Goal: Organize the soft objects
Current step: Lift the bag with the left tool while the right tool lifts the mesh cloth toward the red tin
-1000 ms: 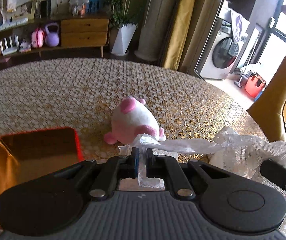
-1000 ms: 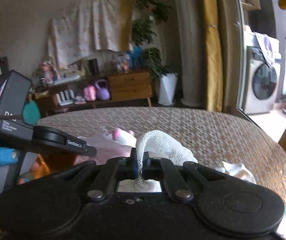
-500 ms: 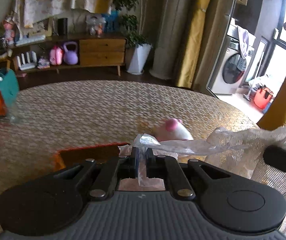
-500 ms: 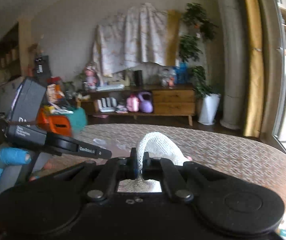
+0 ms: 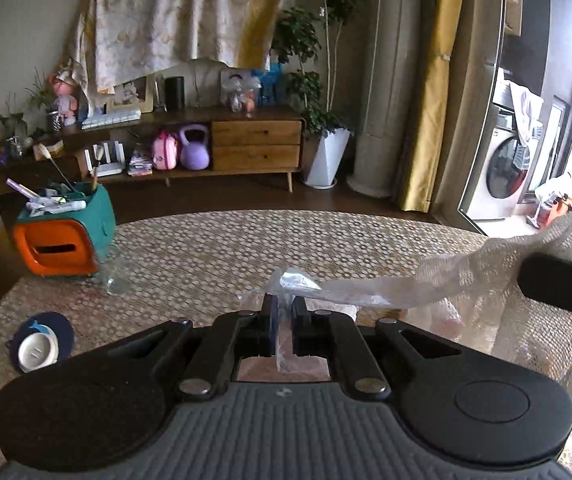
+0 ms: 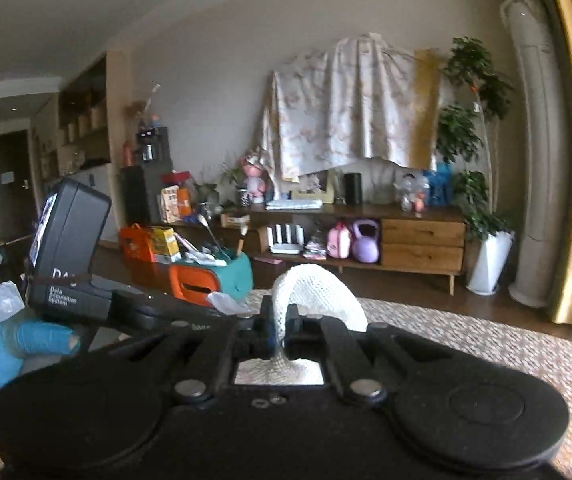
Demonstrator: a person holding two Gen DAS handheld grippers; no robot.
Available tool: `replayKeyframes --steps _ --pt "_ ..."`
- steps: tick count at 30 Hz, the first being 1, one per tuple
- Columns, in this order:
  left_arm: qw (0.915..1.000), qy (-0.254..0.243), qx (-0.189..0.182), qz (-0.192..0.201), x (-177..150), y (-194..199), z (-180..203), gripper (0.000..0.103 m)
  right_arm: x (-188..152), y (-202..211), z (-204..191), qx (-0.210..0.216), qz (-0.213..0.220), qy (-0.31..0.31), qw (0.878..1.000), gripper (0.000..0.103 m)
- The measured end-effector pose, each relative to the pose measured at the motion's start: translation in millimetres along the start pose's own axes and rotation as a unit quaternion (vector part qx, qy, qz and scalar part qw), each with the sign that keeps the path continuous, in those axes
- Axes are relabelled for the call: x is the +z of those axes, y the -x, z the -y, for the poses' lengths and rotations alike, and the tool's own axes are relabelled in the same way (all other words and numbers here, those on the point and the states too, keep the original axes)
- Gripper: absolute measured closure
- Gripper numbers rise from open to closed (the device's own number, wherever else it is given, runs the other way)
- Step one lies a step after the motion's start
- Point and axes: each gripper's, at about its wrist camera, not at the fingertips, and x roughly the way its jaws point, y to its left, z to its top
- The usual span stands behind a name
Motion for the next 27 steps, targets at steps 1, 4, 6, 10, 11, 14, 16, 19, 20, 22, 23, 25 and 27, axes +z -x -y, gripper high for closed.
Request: replayKeyframes --steps 1,4,6,10,11,14,16,19,20,22,23,25,27 --pt "1.0 -0.001 0.001 0.0 0 -2 -2 0.096 1 -4 -2 0.002 0.0 0.002 1.0 0.1" --pt "0.9999 -0.006 0.006 -0.01 -4 -12 -6 0.096 -2 -19 -3 0.006 -0.01 0.001 1.0 0.1" --pt "0.9998 -0.006 0.007 -0.02 -9 -22 -8 0.096 -10 -28 -3 0.005 -0.023 -0.002 1.0 0.099" --pt "0.9992 -0.01 0.005 -0.038 -22 -40 -11 0.096 -31 -45 2 0.001 -0.055 -0.011 0.998 0.099" --pt "0.999 -0.012 0.002 -0.043 -25 -44 -9 0.096 -36 -48 4 0.0 -0.063 -0.014 0.998 0.099" --pt "0.9982 -0.022 -0.004 -0.056 -32 -57 -4 0.096 -49 -58 6 -0.006 -0.085 -0.015 0.996 0.099" --pt "0.9975 -0.028 -0.005 -0.065 -36 -66 0 0.096 -58 -64 8 -0.01 -0.097 -0.017 0.995 0.099" --pt "0.9964 -0.03 -0.007 -0.079 -43 -79 4 0.096 -69 -70 10 -0.016 -0.112 -0.019 0.993 0.099" --pt "0.996 -0.033 -0.009 -0.083 -45 -83 5 0.096 -73 -73 10 -0.018 -0.118 -0.019 0.993 0.099" --pt "0.9951 -0.038 -0.009 -0.091 -48 -90 7 0.096 -80 -78 12 -0.022 -0.127 -0.017 0.991 0.099" --pt "0.9946 -0.039 -0.008 -0.096 -50 -96 8 0.096 -84 -81 12 -0.023 -0.134 -0.017 0.991 0.099" --pt "0.9937 -0.037 -0.008 -0.106 -51 -104 9 0.096 -93 -90 12 -0.025 -0.147 -0.012 0.989 0.099" --pt "0.9924 -0.035 -0.014 -0.118 -54 -113 10 0.096 -101 -99 10 -0.027 -0.159 -0.003 0.987 0.099"
